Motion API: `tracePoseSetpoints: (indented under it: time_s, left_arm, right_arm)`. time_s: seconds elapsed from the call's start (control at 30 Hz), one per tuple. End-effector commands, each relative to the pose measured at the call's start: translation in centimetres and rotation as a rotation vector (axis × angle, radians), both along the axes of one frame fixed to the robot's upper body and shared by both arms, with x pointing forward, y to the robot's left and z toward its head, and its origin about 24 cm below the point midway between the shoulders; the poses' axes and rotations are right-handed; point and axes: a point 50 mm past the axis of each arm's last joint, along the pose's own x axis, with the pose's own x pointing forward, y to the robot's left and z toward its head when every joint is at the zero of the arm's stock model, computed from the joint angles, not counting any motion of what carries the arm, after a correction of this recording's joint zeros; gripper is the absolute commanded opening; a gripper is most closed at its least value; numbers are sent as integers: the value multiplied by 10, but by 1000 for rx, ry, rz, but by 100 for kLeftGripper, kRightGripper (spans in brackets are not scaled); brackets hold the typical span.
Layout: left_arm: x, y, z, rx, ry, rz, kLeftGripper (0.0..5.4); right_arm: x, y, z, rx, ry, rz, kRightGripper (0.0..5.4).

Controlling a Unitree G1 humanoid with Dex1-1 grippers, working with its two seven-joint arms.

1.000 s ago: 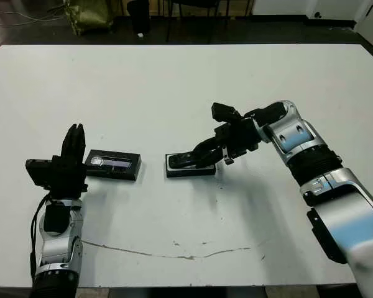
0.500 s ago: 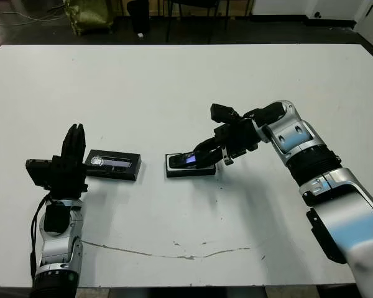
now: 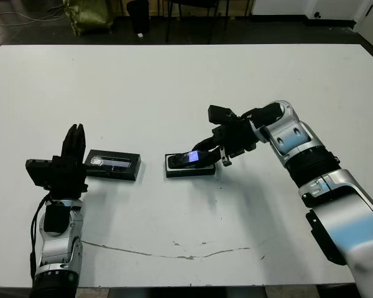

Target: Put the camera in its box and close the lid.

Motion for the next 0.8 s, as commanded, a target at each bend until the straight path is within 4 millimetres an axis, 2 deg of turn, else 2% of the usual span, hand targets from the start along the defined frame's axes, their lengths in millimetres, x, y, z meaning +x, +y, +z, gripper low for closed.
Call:
tracePoseSetpoints:
  time_s: [0.03,0.47,0.8]
  left_arm:
    - [-10,-1,-23,-5,101,9,0]
    - [-10,0,-24,-10,102,13,0]
    - [-9,0,-25,-16,105,12,0]
  right_arm:
    - [-4,3,-8,-2,0,9,33]
    - [-6,4,-14,22,62,-38,32]
    - [-2,1,1,60,-8,-31,245]
